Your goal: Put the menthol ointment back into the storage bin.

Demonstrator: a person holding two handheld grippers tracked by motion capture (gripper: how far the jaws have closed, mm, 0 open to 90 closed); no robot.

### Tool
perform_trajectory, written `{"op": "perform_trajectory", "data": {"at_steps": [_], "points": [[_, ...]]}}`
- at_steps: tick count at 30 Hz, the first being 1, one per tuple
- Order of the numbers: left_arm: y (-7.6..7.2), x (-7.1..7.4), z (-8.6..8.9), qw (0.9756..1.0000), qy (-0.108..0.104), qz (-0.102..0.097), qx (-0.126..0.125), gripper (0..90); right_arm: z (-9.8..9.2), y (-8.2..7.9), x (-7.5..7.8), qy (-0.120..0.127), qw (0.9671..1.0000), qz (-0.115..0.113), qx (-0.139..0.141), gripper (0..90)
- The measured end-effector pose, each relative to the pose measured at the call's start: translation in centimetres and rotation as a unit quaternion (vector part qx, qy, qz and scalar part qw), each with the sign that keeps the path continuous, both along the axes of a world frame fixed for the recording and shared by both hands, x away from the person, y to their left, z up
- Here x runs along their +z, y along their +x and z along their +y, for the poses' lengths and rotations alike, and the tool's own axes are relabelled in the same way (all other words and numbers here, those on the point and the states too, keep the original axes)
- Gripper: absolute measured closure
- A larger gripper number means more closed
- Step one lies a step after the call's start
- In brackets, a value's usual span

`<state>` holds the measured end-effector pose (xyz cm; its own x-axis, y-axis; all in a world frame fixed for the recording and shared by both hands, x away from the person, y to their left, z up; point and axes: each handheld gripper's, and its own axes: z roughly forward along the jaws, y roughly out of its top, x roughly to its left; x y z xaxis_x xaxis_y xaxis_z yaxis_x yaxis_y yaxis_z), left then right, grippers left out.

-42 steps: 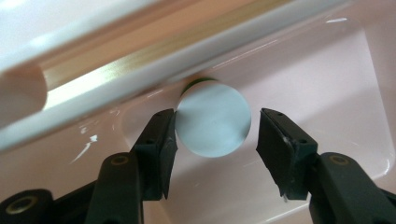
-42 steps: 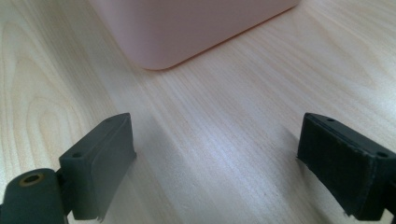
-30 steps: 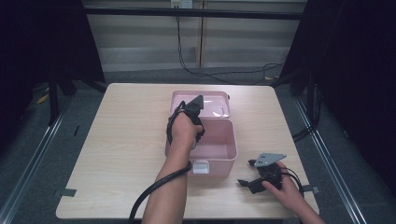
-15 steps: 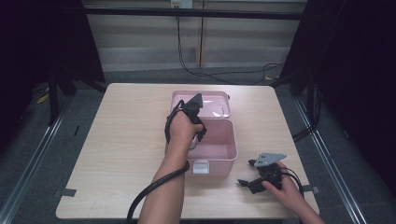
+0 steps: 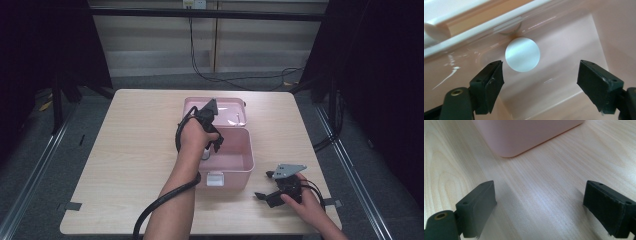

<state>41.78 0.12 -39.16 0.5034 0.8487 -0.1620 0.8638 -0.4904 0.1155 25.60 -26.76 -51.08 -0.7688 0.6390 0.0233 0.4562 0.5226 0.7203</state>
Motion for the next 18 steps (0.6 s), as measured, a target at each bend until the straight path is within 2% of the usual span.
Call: {"op": "perform_trajectory", "data": {"at_steps": [9,18], "points": [[-0.4,1.1,-0.5,0.9999,-0.005,-0.004,-0.015,20.5,0.0,0.0,0.0,0.000,1.0000,0.000,0.000,10.4],[-1.0,3.1,-0.5,0.9990,-0.013,-0.010,-0.041,20.6,0.0,0.0,0.0,0.000,1.0000,0.000,0.000,10.4]]}}
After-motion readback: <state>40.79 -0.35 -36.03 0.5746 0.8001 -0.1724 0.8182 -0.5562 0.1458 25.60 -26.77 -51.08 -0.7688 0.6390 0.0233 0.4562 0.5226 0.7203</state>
